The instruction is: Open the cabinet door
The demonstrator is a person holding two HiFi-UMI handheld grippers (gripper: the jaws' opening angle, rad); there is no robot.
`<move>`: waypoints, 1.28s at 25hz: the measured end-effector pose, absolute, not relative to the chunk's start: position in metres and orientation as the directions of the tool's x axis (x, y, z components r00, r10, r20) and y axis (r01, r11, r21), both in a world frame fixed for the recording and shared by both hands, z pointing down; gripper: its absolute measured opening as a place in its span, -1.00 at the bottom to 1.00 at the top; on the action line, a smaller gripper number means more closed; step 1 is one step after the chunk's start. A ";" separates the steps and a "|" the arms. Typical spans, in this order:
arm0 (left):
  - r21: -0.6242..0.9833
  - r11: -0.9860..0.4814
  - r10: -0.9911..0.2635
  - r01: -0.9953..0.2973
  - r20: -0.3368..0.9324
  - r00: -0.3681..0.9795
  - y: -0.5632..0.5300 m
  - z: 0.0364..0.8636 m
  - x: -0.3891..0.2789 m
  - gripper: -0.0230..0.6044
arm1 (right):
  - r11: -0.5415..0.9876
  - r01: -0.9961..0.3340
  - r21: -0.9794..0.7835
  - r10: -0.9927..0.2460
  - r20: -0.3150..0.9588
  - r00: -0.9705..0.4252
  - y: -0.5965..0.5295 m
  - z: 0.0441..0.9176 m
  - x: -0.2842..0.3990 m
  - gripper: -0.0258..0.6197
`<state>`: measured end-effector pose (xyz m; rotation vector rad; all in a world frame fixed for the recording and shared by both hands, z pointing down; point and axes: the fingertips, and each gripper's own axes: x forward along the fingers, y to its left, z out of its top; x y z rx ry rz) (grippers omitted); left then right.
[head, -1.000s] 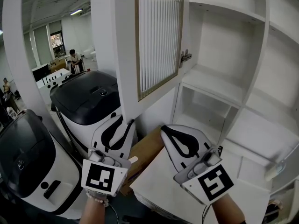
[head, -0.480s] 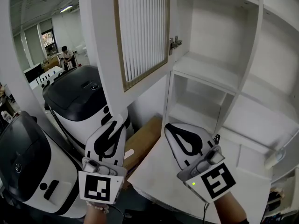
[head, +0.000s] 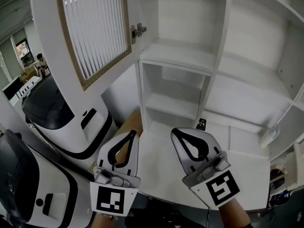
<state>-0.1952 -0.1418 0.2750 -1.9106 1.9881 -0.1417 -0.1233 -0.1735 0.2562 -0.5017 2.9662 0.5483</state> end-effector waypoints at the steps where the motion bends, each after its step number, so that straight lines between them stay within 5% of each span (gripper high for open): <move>1: -0.336 0.044 -0.981 -0.941 -0.193 0.023 -0.147 0.277 -0.186 -0.92 | 0.873 -0.356 0.334 -0.327 -0.142 -0.934 -0.176 0.258 -0.115 -0.92; 15: -0.387 -0.261 -0.933 -0.885 -0.136 0.334 -0.194 0.306 -0.078 -0.92 | 0.733 -0.630 0.257 -0.628 -0.100 -0.771 -0.206 0.303 0.005 -0.92; 32: -0.411 -0.329 -0.914 -0.850 -0.089 0.396 -0.193 0.334 -0.055 -0.92 | 0.662 -0.709 0.244 -0.721 -0.052 -0.691 -0.205 0.342 0.059 -0.92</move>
